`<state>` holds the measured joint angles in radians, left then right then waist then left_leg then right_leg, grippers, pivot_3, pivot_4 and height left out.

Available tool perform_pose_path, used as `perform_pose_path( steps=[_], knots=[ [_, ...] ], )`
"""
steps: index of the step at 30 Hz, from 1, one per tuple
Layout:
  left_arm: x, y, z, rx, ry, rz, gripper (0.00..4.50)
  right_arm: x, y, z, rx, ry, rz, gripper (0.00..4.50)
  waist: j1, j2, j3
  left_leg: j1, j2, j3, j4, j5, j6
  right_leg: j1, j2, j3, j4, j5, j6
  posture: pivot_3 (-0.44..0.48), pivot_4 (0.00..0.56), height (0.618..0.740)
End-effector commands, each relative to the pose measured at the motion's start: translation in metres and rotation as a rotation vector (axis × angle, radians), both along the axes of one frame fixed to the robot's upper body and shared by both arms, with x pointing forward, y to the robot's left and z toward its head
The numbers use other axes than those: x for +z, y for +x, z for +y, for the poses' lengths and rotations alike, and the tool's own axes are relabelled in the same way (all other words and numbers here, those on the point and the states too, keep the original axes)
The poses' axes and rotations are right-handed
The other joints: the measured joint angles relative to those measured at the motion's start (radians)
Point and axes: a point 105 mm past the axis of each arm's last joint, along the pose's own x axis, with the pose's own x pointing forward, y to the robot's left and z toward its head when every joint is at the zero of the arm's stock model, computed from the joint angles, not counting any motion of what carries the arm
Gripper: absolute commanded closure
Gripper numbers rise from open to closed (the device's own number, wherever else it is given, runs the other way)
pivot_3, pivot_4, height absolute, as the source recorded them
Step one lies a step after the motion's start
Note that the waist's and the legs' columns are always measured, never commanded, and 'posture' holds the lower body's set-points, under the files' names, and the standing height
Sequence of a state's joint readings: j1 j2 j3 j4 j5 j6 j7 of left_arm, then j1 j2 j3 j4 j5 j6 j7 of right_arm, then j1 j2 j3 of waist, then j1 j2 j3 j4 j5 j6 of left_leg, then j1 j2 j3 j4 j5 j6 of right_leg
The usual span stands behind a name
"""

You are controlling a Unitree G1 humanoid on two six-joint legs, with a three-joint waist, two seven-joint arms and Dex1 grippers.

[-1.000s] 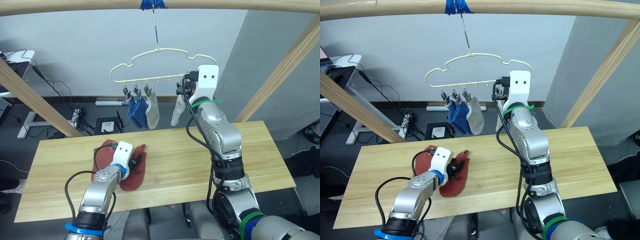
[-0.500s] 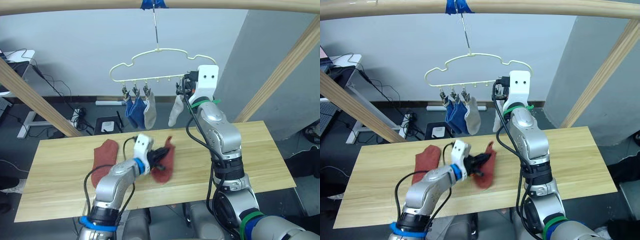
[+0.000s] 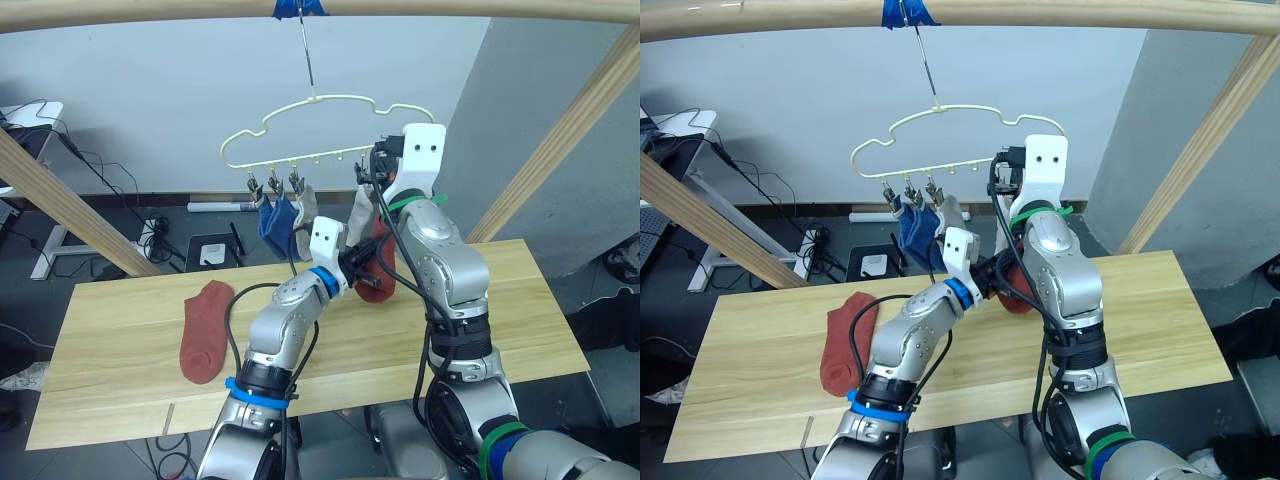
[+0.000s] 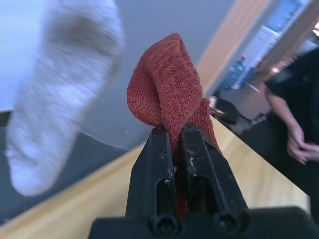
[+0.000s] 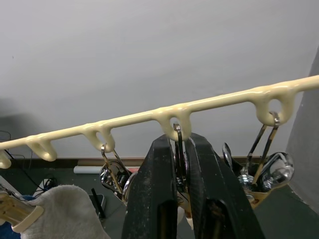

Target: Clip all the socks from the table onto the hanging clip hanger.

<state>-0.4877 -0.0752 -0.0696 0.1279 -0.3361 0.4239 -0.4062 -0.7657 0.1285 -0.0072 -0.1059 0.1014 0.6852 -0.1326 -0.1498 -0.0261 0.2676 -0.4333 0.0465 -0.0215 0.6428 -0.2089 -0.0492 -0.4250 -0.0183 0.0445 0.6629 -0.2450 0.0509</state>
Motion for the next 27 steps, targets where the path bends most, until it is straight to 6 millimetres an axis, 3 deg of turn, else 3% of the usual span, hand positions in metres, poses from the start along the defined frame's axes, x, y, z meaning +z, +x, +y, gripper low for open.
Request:
perform_pose_path(
  steps=[1,27],
  knots=[
    [0.016,0.004,-0.003,0.028,-0.043,-0.051,4.47,0.025,-0.008,0.006,0.025,0.018,-0.085,4.5,-0.002,0.0,0.0,0.0,0.0,0.0,0.0,0.0,0.0,0.0,0.0,0.0,0.0,0.0,0.0,-0.271,0.251,0.74],
    [0.049,0.017,-0.009,0.064,-0.112,-0.104,4.47,0.019,-0.008,0.007,0.029,0.013,-0.058,4.5,-0.015,0.0,0.0,0.0,0.0,0.0,0.0,0.0,0.0,0.0,0.0,0.0,0.0,-0.001,0.002,-0.266,0.25,0.74]
  ],
)
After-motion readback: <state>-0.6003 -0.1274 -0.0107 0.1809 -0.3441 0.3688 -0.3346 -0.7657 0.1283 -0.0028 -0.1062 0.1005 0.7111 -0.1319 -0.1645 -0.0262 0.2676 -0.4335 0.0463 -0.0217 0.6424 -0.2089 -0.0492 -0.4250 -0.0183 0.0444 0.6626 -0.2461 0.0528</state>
